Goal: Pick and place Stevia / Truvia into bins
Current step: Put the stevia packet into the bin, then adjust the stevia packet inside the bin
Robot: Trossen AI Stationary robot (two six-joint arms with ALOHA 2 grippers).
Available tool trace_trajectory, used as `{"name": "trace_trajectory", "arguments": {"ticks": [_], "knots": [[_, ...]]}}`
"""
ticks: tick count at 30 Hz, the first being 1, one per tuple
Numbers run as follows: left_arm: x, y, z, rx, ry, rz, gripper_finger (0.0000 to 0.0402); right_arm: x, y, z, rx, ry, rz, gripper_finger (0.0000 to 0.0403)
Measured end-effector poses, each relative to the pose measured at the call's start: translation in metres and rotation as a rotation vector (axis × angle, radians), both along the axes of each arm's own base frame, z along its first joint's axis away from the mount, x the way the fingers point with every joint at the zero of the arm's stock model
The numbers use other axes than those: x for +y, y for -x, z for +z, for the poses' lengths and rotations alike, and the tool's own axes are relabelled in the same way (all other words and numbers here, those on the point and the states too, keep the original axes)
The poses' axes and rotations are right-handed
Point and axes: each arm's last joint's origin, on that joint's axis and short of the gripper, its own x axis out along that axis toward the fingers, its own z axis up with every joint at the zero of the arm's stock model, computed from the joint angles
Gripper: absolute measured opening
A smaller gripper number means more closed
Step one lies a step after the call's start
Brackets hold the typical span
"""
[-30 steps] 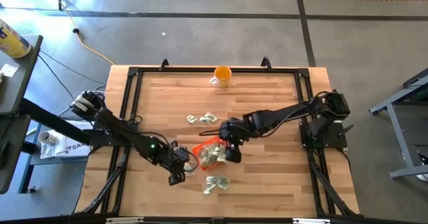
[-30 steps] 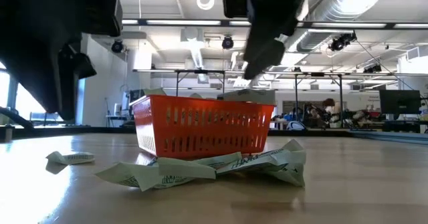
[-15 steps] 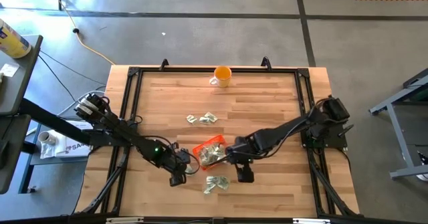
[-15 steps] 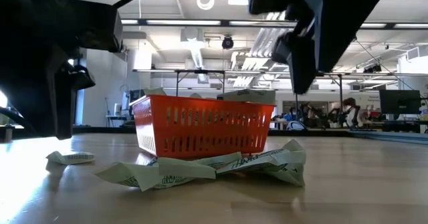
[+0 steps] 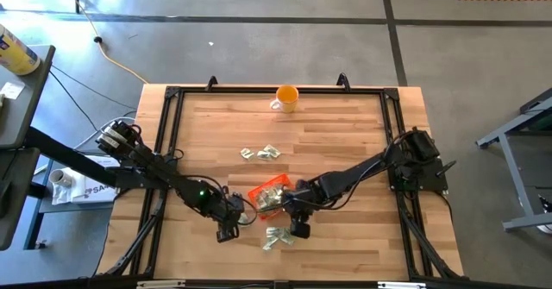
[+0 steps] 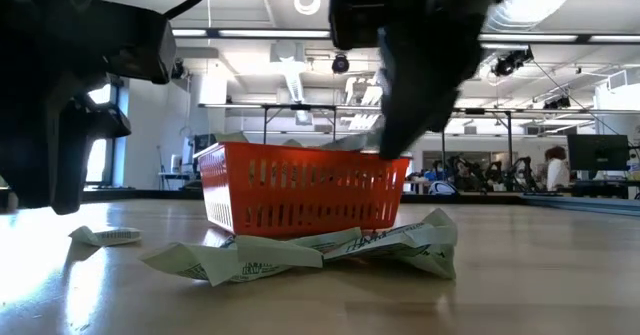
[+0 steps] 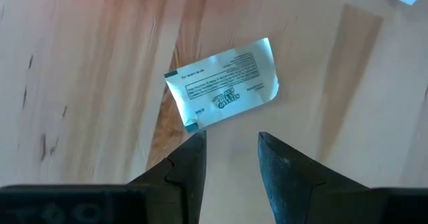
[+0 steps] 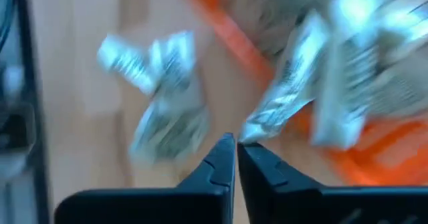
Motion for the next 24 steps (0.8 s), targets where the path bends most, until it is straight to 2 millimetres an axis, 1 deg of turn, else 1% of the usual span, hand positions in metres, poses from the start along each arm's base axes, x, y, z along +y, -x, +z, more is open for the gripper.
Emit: {"name": "trace_trajectory", "arguments": {"ticks": [1,4,7,11,14,17,19,22,24], "knots": [[0.000,0.000,0.000,0.001,-0.002,-0.003,0.0168,-0.002,-0.002,0.000,-0.018,0.019,-0.032,0.0012],[0.001,0.001,-0.001,0.013,-0.010,-0.004,0.0168,-0.008,-0.006,0.003,-0.043,0.060,-0.120,0.0038],[0.002,0.003,-0.001,0.032,-0.022,-0.006,0.0168,-0.010,-0.011,0.010,-0.073,0.062,-0.144,0.0049],[0.002,0.004,-0.002,0.042,-0.032,-0.013,0.0168,-0.013,-0.018,0.021,-0.117,0.076,-0.133,0.0037],[0.002,0.004,-0.002,0.039,-0.037,-0.028,0.0168,-0.018,-0.021,0.025,-0.145,0.119,-0.172,0.0019],[0.002,0.004,-0.002,0.037,-0.040,-0.029,0.0167,-0.028,-0.024,0.024,-0.161,0.176,-0.229,0.0005],[0.002,0.004,-0.002,0.037,-0.040,-0.029,0.0166,-0.037,-0.028,0.021,-0.149,0.168,-0.251,0.0002],[0.002,0.004,-0.002,0.037,-0.040,-0.029,0.0166,-0.047,-0.032,0.010,-0.104,0.132,-0.240,0.0009],[0.003,0.004,-0.002,0.037,-0.040,-0.028,0.0166,-0.053,-0.034,0.005,-0.087,0.138,-0.226,0.0018]]}}
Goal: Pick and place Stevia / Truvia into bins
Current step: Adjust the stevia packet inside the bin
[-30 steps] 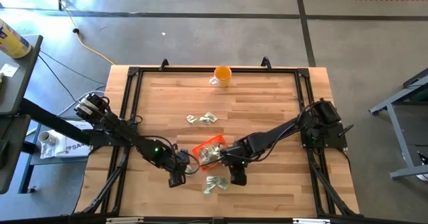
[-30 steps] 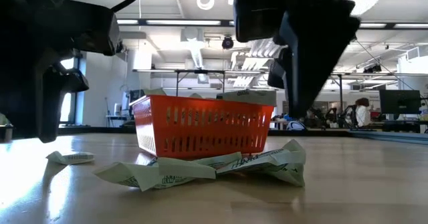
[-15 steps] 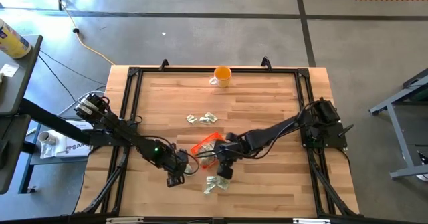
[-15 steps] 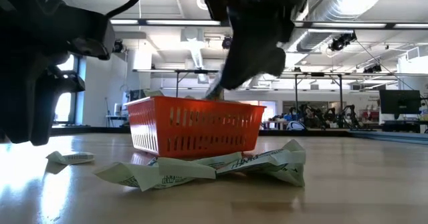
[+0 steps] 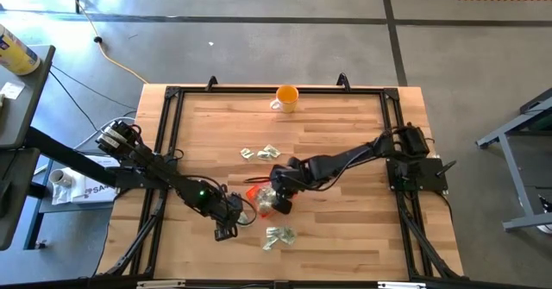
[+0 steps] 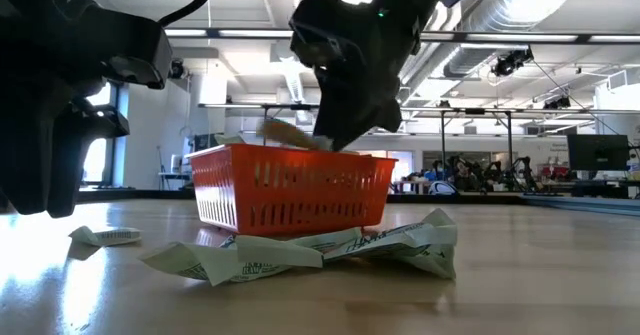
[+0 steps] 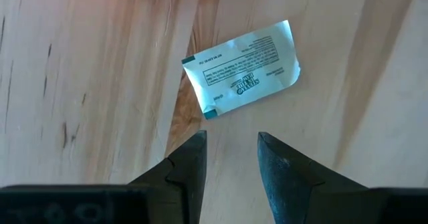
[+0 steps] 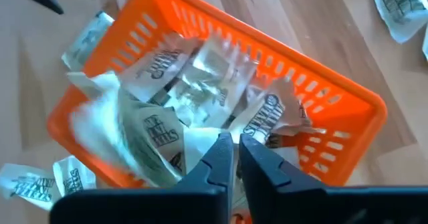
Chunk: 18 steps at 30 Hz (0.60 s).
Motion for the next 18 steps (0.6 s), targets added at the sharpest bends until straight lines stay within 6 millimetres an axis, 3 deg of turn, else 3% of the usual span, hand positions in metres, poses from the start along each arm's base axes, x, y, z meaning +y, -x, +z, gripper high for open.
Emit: {"name": "trace_trajectory", "arguments": {"ticks": [3,10,13,18], "knots": [[0.000,0.000,0.000,0.000,0.001,0.003,0.0166,-0.003,-0.001,0.004,-0.023,0.032,0.035,0.0030],[0.000,-0.001,0.000,-0.005,0.007,0.027,0.0166,-0.003,0.010,0.042,-0.111,0.048,0.079,0.0053],[0.000,-0.001,0.000,-0.013,-0.002,0.034,0.0166,-0.001,0.013,0.041,-0.081,-0.023,0.142,0.0060],[0.000,-0.001,0.001,-0.018,-0.007,0.036,0.0166,0.001,0.004,0.012,-0.007,-0.033,0.179,0.0058]]}}
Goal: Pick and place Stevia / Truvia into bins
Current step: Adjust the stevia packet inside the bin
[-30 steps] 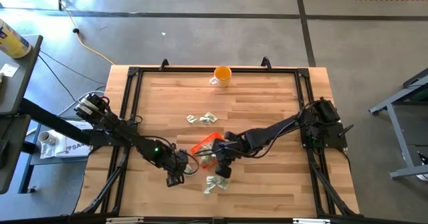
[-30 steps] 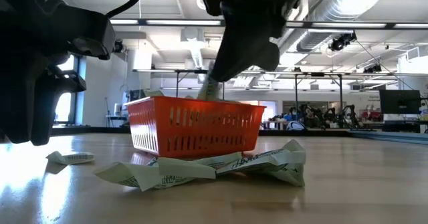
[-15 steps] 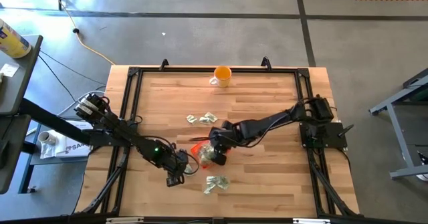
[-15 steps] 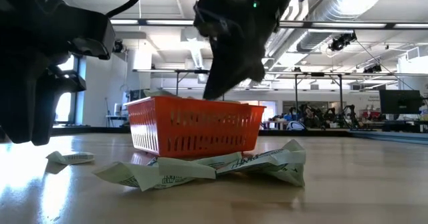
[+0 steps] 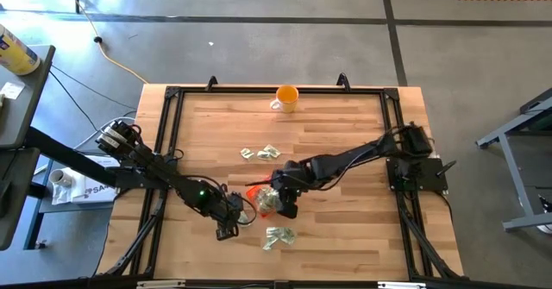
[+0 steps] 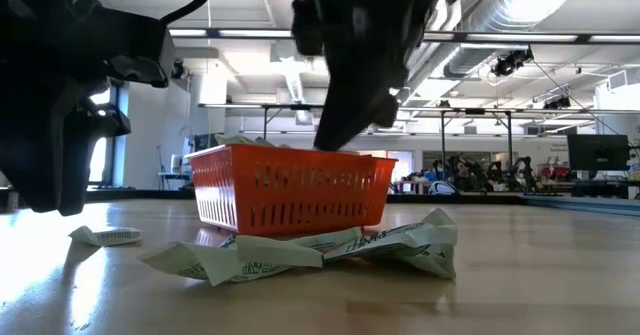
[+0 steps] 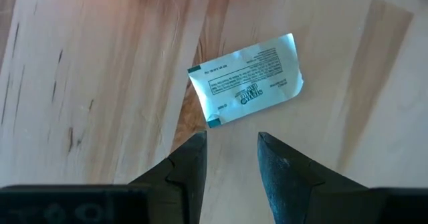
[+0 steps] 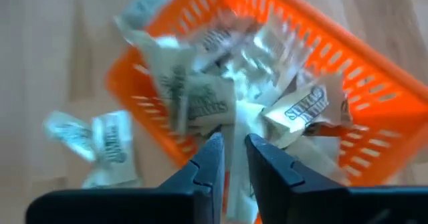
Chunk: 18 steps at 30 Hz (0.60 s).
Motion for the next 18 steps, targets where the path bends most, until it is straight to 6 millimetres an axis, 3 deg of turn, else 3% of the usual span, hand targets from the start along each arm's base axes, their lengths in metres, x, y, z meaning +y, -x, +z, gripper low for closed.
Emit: {"name": "trace_trajectory", "arguments": {"ticks": [6,18], "knots": [[0.000,0.000,0.000,0.000,0.005,0.017,0.0166,-0.010,-0.014,-0.019,-0.024,-0.021,-0.037,0.0047],[0.000,0.000,0.000,-0.002,0.005,0.027,0.0166,-0.009,-0.015,-0.007,-0.081,-0.052,0.009,0.0042]]}}
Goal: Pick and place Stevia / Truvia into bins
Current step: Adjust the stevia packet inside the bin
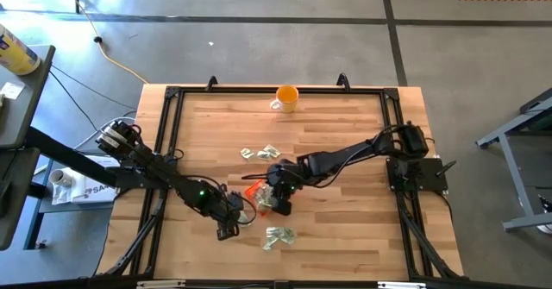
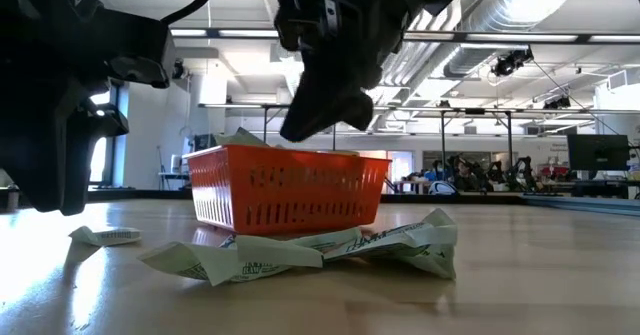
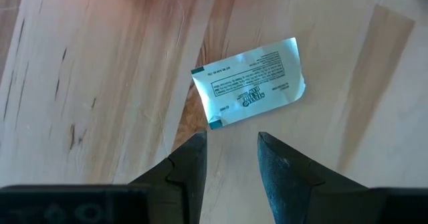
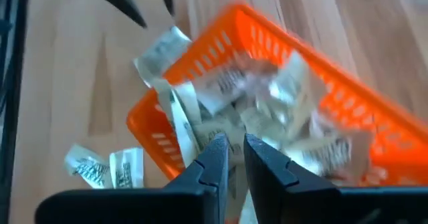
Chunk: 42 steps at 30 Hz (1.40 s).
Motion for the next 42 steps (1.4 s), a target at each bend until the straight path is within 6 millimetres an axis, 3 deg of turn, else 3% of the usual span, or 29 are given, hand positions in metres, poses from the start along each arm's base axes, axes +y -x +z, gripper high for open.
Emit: {"name": "trace_trajectory", "arguments": {"ticks": [7,13,19,28,34,42], "knots": [[0.000,0.000,0.000,-0.002,-0.002,-0.001,0.0166,0.011,-0.009,0.012,-0.137,0.259,0.254,0.0040],[0.000,0.000,0.000,-0.004,0.001,0.004,0.0166,0.006,-0.013,-0.013,-0.081,0.282,0.361,0.0035],[0.000,-0.001,0.000,-0.007,0.010,0.022,0.0166,-0.001,-0.017,-0.021,-0.066,0.313,0.357,0.0035],[-0.001,-0.001,0.001,-0.011,0.023,0.043,0.0166,-0.011,-0.028,0.012,-0.046,0.362,0.300,0.0034],[-0.001,-0.001,0.001,-0.012,0.026,0.049,0.0166,-0.016,-0.014,0.002,0.140,0.387,0.253,0.0033],[0.000,-0.002,0.001,-0.024,0.008,0.057,0.0166,-0.017,-0.014,0.001,0.130,0.327,0.276,0.0032]]}}
